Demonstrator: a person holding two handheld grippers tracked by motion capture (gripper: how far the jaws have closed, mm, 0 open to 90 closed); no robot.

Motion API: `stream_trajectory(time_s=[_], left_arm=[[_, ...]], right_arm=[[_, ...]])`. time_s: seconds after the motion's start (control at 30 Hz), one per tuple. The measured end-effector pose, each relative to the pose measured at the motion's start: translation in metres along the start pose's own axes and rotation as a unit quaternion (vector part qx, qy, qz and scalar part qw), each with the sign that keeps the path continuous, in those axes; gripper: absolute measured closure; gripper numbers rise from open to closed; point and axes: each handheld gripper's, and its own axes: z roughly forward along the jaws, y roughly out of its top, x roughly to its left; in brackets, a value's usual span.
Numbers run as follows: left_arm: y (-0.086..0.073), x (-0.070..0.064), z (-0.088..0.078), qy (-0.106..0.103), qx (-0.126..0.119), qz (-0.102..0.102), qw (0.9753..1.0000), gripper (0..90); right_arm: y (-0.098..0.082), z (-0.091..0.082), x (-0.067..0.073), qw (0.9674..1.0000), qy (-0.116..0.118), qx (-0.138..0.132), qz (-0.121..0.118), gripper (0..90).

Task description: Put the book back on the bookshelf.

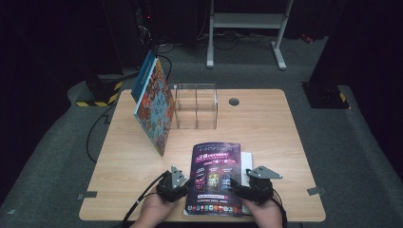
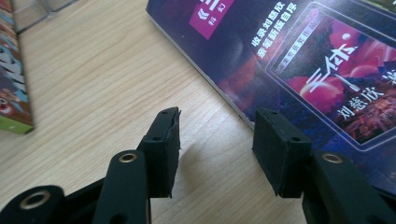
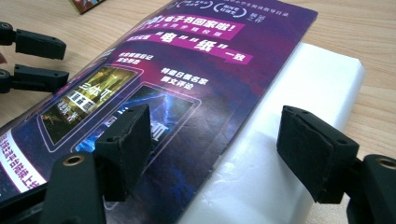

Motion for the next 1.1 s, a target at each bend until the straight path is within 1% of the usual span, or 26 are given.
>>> stream_trajectory(time_s=[0.23,0.3,0.33,0.4,0.5,0.53,0.57,0.67,0.73,0.77,0.83,0.87,0.93,0.97,1.0,1.03,1.07,1.1], left_arm=[[0.004,-0.004,0.003,-0.007,-0.001,-0.001,1.0000,51.1],[0.006,-0.005,0.005,-0.011,0.000,0.003,0.9999,51.2],[0.008,-0.007,0.006,-0.011,0.002,0.008,0.9999,51.3],[0.012,-0.010,0.008,-0.008,0.004,0.016,0.9998,51.3],[0.016,-0.011,0.013,-0.018,0.004,0.001,0.9998,51.4],[0.016,-0.011,0.013,-0.018,0.003,0.003,0.9998,51.8],[0.017,-0.012,0.014,-0.017,0.002,0.008,0.9998,52.1],[0.018,-0.013,0.014,-0.019,-0.005,0.003,0.9998,53.2],[0.017,-0.013,0.013,-0.021,-0.016,0.006,0.9996,53.3],[0.017,-0.013,0.012,-0.020,-0.020,0.007,0.9996,52.7],[0.016,-0.010,0.011,-0.013,-0.016,0.015,0.9997,49.7],[0.015,-0.011,0.011,-0.008,-0.017,0.001,0.9998,48.8],[0.011,-0.006,0.010,0.012,-0.004,0.010,0.9999,48.0],[0.008,-0.005,0.009,0.013,-0.009,0.006,0.9999,47.5],[0.007,-0.004,0.008,0.009,-0.008,0.000,0.9999,48.0],[0.006,-0.005,0.007,0.007,-0.008,0.005,0.9999,47.5],[0.006,-0.007,0.007,0.012,-0.007,0.011,0.9998,47.8],[0.006,-0.009,0.007,0.013,-0.010,0.012,0.9998,49.2]], right_arm=[[0.000,-0.001,-0.002,1.0000,-0.002,-0.001,-0.001,26.1],[0.000,-0.002,-0.002,1.0000,-0.004,-0.001,0.001,26.1],[0.000,-0.002,-0.003,1.0000,-0.005,-0.002,-0.001,26.0],[0.000,-0.003,-0.004,0.9999,-0.009,-0.003,0.005,25.9],[0.000,-0.005,-0.006,0.9999,-0.012,-0.004,0.005,25.9],[0.000,-0.005,-0.006,0.9999,-0.013,-0.005,0.008,25.8],[0.000,-0.006,-0.007,0.9999,-0.013,-0.006,0.005,25.8],[-0.001,-0.006,-0.009,0.9998,-0.015,-0.006,0.006,25.6],[-0.002,-0.005,-0.011,0.9998,-0.014,-0.005,0.010,25.3],[-0.002,-0.005,-0.012,0.9998,-0.015,-0.007,0.010,25.3],[-0.002,-0.005,-0.012,0.9998,-0.016,-0.006,0.012,25.3],[-0.002,-0.006,-0.012,0.9998,-0.017,-0.005,0.012,25.5],[-0.002,-0.006,-0.012,0.9997,-0.018,-0.006,0.012,25.6],[-0.002,-0.006,-0.012,0.9997,-0.020,-0.006,0.011,25.6],[-0.002,-0.007,-0.013,0.9997,-0.020,-0.005,0.013,25.6],[-0.002,-0.007,-0.014,0.9997,-0.021,-0.006,0.013,25.7],[-0.002,-0.007,-0.015,0.9997,-0.020,-0.007,0.011,25.7],[-0.002,-0.008,-0.015,0.9997,-0.020,-0.007,0.012,25.7]])
